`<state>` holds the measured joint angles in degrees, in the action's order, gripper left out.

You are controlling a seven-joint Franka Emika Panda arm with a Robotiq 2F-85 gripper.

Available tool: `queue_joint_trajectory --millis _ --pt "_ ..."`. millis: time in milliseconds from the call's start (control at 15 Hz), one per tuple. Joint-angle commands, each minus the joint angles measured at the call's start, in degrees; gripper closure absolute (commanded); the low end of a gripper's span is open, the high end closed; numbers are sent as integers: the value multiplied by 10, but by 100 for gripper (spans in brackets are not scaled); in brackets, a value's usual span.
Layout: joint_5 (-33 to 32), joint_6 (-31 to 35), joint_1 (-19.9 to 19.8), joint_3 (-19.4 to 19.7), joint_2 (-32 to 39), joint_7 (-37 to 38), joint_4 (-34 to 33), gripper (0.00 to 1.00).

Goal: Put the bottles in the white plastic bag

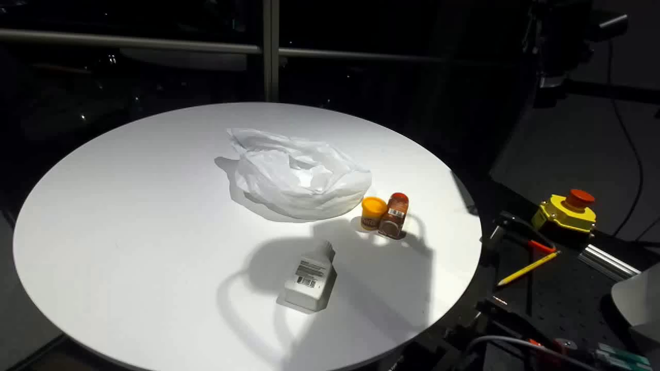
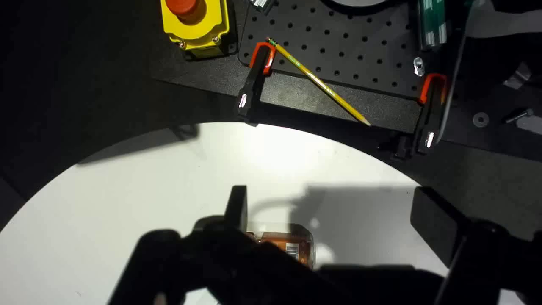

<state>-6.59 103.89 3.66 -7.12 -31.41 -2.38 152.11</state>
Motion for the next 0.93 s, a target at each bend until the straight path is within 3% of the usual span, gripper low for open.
queue_joint_trajectory --millis 0,533,867 --pt "-4 -2 9 8 1 4 -2 0" --pt "-4 -2 9 8 0 4 -2 0" --pt "56 91 4 8 71 86 23 0"
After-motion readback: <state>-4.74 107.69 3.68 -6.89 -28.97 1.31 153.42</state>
